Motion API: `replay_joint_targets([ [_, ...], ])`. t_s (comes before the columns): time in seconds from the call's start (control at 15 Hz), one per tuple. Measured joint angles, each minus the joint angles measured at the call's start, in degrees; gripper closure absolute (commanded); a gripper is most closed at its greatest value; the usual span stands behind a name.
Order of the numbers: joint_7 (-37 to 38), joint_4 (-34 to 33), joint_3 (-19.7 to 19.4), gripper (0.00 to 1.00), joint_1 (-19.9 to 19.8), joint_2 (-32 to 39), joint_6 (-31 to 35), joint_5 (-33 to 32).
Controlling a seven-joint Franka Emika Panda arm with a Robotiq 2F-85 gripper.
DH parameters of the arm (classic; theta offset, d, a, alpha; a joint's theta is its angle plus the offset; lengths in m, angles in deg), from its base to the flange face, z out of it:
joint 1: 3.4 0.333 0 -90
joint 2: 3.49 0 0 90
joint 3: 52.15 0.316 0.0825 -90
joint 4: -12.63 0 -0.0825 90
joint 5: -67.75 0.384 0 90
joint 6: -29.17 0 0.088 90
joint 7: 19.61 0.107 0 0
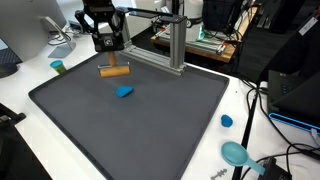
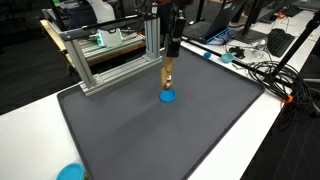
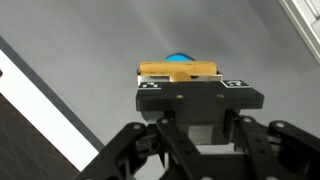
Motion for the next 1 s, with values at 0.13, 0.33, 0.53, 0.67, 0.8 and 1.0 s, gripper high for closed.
replay_joint_targets([
  [0.13,4.3,1.3,0.68,0.78,1.06,-2.01,0.32,0.69],
  [0.33,13.21,5.6,1.33,0.78,2.08,-5.84,0.95,1.84],
  [0.53,23.65,13.87,1.35,0.78,2.74,-11.27,0.73,1.97],
  [0.67,27.34,18.8,1.46,0.53,3.09,-14.59,2.26,2.29],
  [0.8,27.19,18.59,1.4,0.78,3.13,-14.35,2.2,2.29],
  [1.0,28.98,18.07,1.22,0.78,3.11,-13.46,2.3,2.53],
])
